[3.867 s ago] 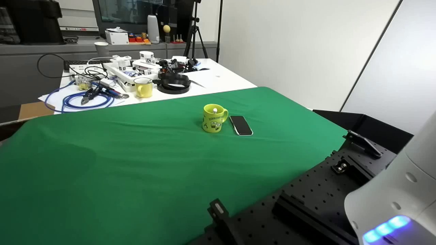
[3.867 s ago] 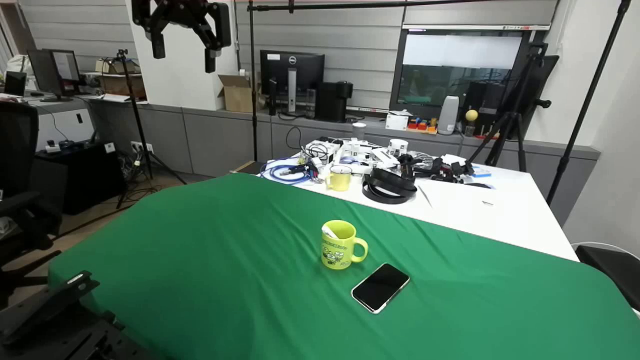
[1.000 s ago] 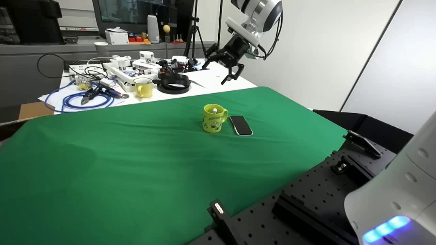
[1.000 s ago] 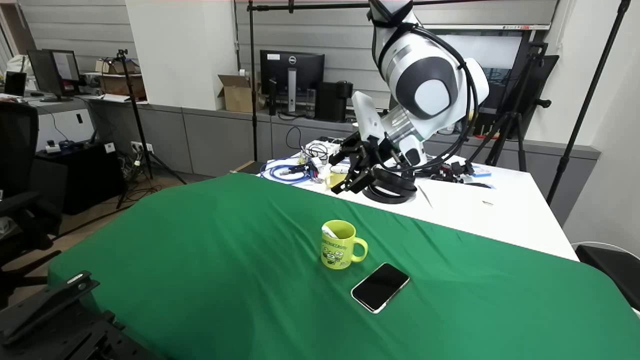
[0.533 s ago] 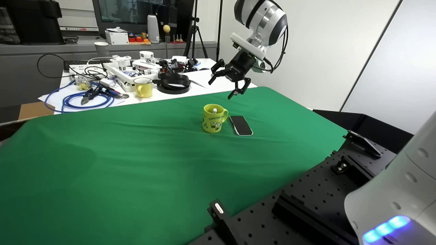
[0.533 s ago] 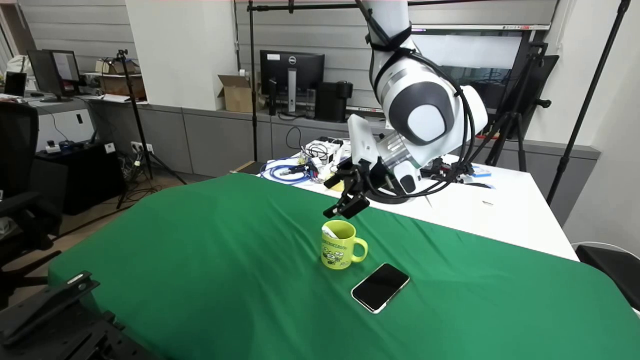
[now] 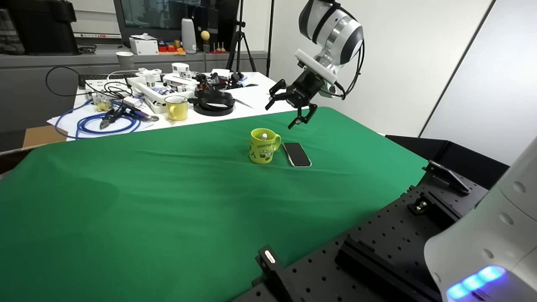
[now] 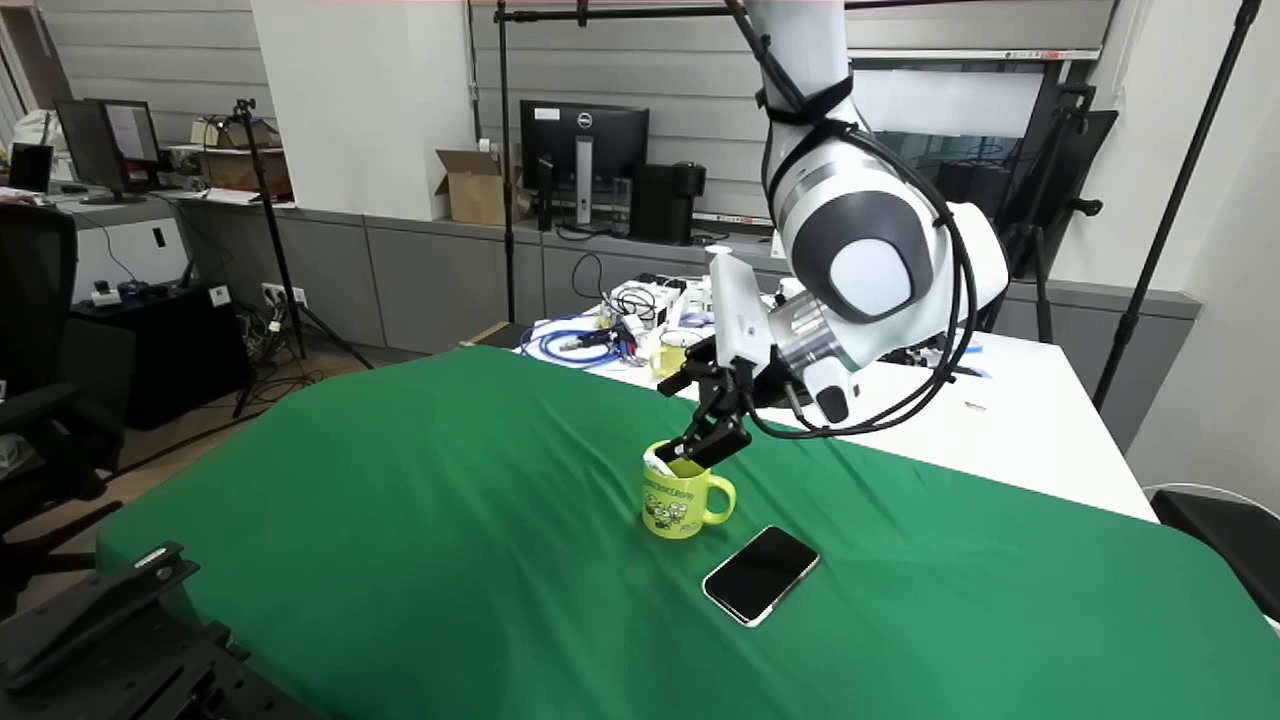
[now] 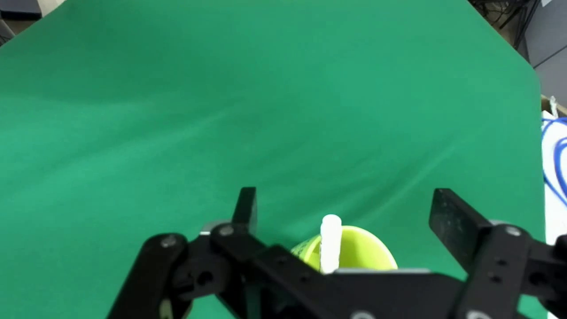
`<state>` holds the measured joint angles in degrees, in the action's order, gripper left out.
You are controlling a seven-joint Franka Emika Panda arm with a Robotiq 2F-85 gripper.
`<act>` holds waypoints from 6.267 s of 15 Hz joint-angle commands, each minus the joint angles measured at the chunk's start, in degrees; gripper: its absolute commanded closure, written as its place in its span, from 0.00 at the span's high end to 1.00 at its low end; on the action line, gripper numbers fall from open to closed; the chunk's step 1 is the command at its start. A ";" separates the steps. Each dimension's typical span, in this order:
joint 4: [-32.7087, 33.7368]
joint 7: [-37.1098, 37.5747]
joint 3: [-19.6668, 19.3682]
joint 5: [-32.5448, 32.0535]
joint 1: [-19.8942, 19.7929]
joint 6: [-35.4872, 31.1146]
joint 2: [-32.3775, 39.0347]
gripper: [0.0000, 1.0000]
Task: Pick up the pen from the cup and put it on the table.
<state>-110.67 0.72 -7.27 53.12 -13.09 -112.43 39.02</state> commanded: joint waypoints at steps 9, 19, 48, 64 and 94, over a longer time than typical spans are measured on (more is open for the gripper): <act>0.22 -2.92 0.08 -0.06 -0.85 1.26 0.42 1.00; 5.13 1.19 0.78 4.81 -1.62 1.57 4.46 1.00; 13.38 19.62 0.36 11.95 1.13 1.99 15.18 0.05; -3.73 14.42 0.76 9.15 8.84 -0.02 -3.30 0.05; -17.20 -24.50 11.57 19.60 15.58 -43.40 -0.22 0.71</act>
<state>-125.91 -23.07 3.13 71.03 3.47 -157.14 43.05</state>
